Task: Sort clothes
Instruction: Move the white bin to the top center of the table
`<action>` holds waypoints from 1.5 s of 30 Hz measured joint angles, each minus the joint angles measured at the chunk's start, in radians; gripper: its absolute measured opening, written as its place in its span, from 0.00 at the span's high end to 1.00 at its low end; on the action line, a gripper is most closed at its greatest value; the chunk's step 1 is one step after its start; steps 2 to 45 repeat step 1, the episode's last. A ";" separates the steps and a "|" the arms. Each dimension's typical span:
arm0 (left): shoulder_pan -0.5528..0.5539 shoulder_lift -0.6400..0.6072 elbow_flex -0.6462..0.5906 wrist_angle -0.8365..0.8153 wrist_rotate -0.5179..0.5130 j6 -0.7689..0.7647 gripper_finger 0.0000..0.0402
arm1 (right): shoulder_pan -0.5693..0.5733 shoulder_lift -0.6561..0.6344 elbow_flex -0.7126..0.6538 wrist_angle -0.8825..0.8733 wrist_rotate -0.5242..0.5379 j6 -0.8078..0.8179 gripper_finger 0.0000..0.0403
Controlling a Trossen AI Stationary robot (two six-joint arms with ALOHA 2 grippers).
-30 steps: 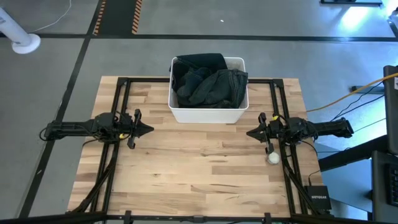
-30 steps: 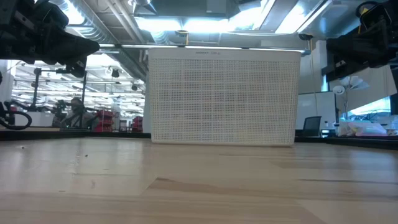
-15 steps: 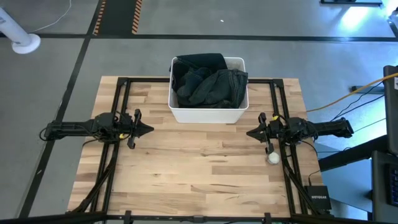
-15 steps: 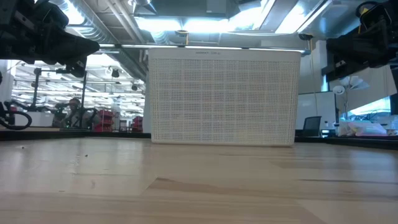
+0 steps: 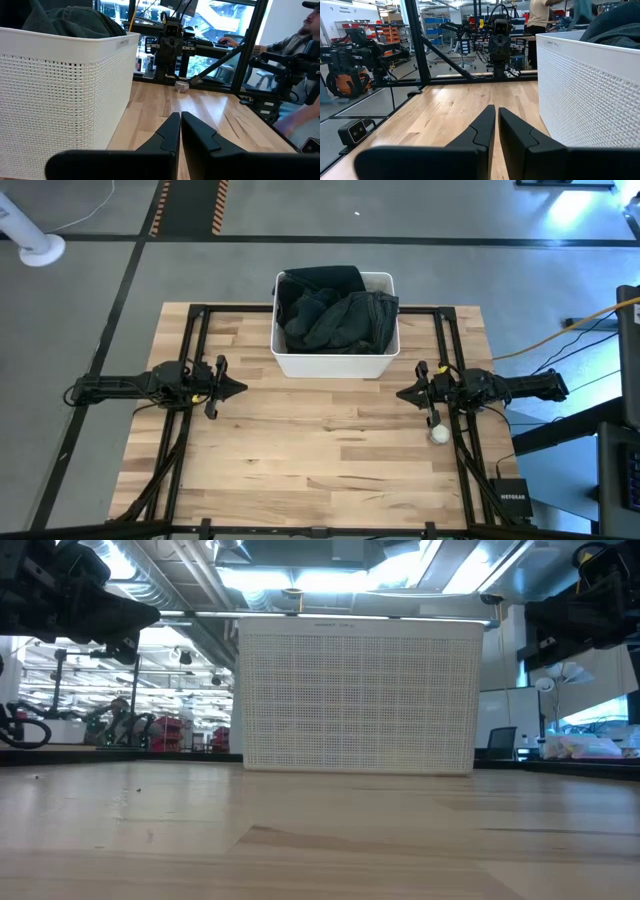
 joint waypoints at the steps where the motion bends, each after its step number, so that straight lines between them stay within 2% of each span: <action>1: 0.000 0.000 0.000 0.000 0.000 0.000 0.97 | 0.000 0.000 0.000 0.000 0.000 0.000 0.90; 45: 0.000 0.000 0.000 0.000 0.000 0.000 0.97 | 0.000 0.000 0.000 0.000 0.000 0.000 0.90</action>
